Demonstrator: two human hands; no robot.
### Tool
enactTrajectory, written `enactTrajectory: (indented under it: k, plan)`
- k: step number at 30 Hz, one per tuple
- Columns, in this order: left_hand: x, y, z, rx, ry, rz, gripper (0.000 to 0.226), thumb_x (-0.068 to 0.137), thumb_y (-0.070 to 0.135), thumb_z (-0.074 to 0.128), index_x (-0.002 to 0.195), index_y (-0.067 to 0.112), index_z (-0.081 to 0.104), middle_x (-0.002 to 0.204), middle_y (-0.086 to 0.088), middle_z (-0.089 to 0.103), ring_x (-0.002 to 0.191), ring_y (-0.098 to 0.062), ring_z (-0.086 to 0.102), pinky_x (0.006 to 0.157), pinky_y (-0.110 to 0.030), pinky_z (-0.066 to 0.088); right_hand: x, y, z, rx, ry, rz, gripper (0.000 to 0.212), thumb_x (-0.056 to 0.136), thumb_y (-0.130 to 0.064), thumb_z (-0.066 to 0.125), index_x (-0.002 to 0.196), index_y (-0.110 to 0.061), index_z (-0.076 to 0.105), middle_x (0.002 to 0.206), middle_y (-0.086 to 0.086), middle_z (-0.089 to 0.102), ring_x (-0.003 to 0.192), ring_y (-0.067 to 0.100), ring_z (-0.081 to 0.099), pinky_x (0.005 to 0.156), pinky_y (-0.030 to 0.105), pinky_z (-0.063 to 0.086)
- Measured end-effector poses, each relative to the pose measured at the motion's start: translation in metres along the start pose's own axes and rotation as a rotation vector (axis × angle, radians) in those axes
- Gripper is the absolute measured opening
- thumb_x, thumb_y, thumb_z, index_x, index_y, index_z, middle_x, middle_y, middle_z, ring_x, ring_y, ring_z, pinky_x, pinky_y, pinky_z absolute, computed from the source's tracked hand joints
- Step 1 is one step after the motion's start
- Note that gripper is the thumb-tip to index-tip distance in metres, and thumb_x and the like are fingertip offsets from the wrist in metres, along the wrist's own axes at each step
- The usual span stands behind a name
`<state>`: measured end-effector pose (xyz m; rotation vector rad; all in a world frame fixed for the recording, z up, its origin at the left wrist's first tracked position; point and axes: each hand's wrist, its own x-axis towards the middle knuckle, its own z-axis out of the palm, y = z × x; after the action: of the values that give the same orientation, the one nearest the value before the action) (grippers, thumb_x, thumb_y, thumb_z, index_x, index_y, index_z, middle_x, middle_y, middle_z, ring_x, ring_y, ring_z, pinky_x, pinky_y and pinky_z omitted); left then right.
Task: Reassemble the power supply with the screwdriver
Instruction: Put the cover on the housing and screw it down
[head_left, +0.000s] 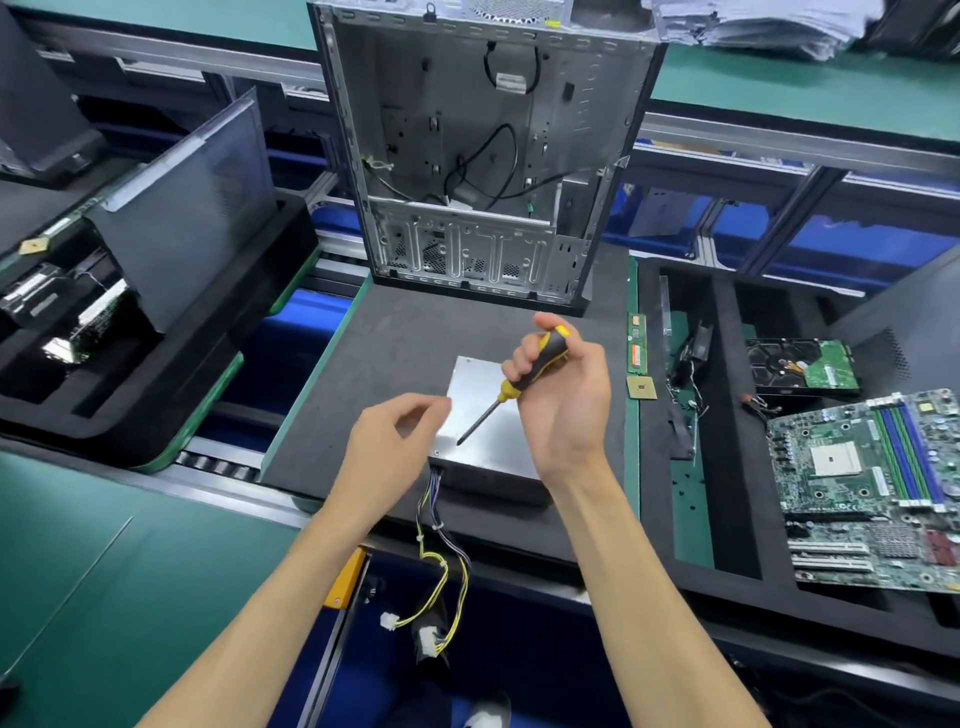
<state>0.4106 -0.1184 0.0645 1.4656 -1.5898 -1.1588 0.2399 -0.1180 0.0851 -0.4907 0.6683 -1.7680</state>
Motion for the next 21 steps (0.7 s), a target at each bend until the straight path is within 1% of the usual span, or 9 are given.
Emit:
enactTrajectory:
  k: [4, 6, 8, 11, 13, 15, 17, 19, 21]
  plan:
    - [0.003, 0.029, 0.012, 0.060, -0.180, 0.126, 0.009, 0.093, 0.024, 0.071, 0.098, 0.030, 0.076, 0.080, 0.019, 0.072, 0.070, 0.003, 0.062, 0.067, -0.010, 0.046, 0.002, -0.001, 0.000, 0.070, 0.023, 0.038, 0.031, 0.098, -0.020, 0.033, 0.100, -0.007, 0.061, 0.069, 0.002, 0.046, 0.061, 0.017, 0.038, 0.060, 0.028, 0.036]
    - [0.007, 0.034, 0.016, 0.095, -0.196, 0.155, 0.014, 0.090, 0.016, 0.074, 0.094, 0.030, 0.075, 0.077, 0.016, 0.070, 0.063, 0.003, 0.057, 0.063, -0.010, 0.044, 0.005, -0.002, -0.001, 0.087, 0.015, 0.050, 0.030, 0.098, -0.021, 0.036, 0.105, -0.007, 0.061, 0.071, 0.002, 0.048, 0.063, 0.017, 0.040, 0.060, 0.028, 0.039]
    - [0.013, 0.036, 0.018, 0.056, -0.193, 0.138, 0.015, 0.089, 0.013, 0.074, 0.091, 0.027, 0.076, 0.074, 0.014, 0.070, 0.059, 0.002, 0.056, 0.062, -0.011, 0.044, 0.009, -0.003, -0.002, 0.029, 0.011, 0.064, 0.029, 0.099, -0.024, 0.042, 0.115, -0.007, 0.059, 0.074, 0.003, 0.053, 0.066, 0.017, 0.047, 0.064, 0.028, 0.043]
    - [0.027, 0.039, 0.023, -0.025, -0.226, 0.109, 0.007, 0.090, 0.012, 0.074, 0.092, 0.017, 0.079, 0.073, 0.002, 0.073, 0.057, -0.006, 0.059, 0.060, -0.016, 0.049, 0.016, 0.005, -0.004, -0.235, 0.071, 0.093, 0.026, 0.105, -0.020, 0.044, 0.126, -0.011, 0.056, 0.072, 0.000, 0.056, 0.064, 0.015, 0.051, 0.066, 0.028, 0.041]
    - [0.040, 0.038, 0.025, -0.012, -0.279, 0.102, 0.009, 0.092, 0.016, 0.072, 0.087, 0.015, 0.079, 0.073, -0.002, 0.074, 0.059, -0.008, 0.063, 0.060, -0.019, 0.051, 0.024, 0.008, -0.009, -0.345, 0.145, 0.074, 0.024, 0.107, -0.016, 0.041, 0.124, -0.013, 0.058, 0.064, -0.005, 0.048, 0.058, 0.013, 0.044, 0.062, 0.026, 0.039]
    - [0.056, 0.029, 0.025, -0.018, -0.257, 0.056, 0.013, 0.094, 0.018, 0.069, 0.085, 0.015, 0.078, 0.073, -0.003, 0.073, 0.061, -0.010, 0.065, 0.060, -0.024, 0.055, 0.033, 0.004, -0.018, -0.469, 0.223, 0.028, 0.021, 0.107, -0.018, 0.043, 0.115, -0.015, 0.062, 0.060, -0.009, 0.036, 0.052, 0.011, 0.033, 0.054, 0.024, 0.035]
    - [0.076, 0.013, 0.021, -0.004, -0.132, -0.001, 0.011, 0.094, 0.019, 0.067, 0.087, 0.018, 0.075, 0.077, 0.000, 0.073, 0.069, -0.012, 0.067, 0.066, -0.029, 0.058, 0.043, -0.004, -0.033, -0.682, 0.305, 0.010, 0.015, 0.103, -0.023, 0.048, 0.094, -0.018, 0.058, 0.058, -0.014, 0.032, 0.051, 0.008, 0.028, 0.051, 0.024, 0.028]
    - [0.092, -0.007, 0.019, 0.046, -0.041, -0.058, 0.006, 0.094, 0.022, 0.067, 0.097, 0.020, 0.073, 0.091, 0.003, 0.072, 0.084, -0.011, 0.067, 0.075, -0.029, 0.056, 0.051, -0.009, -0.054, -1.004, 0.365, 0.008, 0.025, 0.101, -0.031, 0.052, 0.079, -0.021, 0.044, 0.055, -0.016, 0.038, 0.051, 0.006, 0.032, 0.052, 0.024, 0.028]
    - [0.104, -0.024, 0.020, 0.048, -0.049, -0.122, 0.014, 0.095, 0.022, 0.067, 0.108, 0.018, 0.071, 0.099, 0.000, 0.070, 0.094, -0.016, 0.067, 0.083, -0.033, 0.056, 0.054, -0.010, -0.073, -1.247, 0.395, 0.029, 0.028, 0.099, -0.036, 0.057, 0.079, -0.023, 0.043, 0.060, -0.019, 0.049, 0.052, 0.001, 0.043, 0.052, 0.021, 0.032]
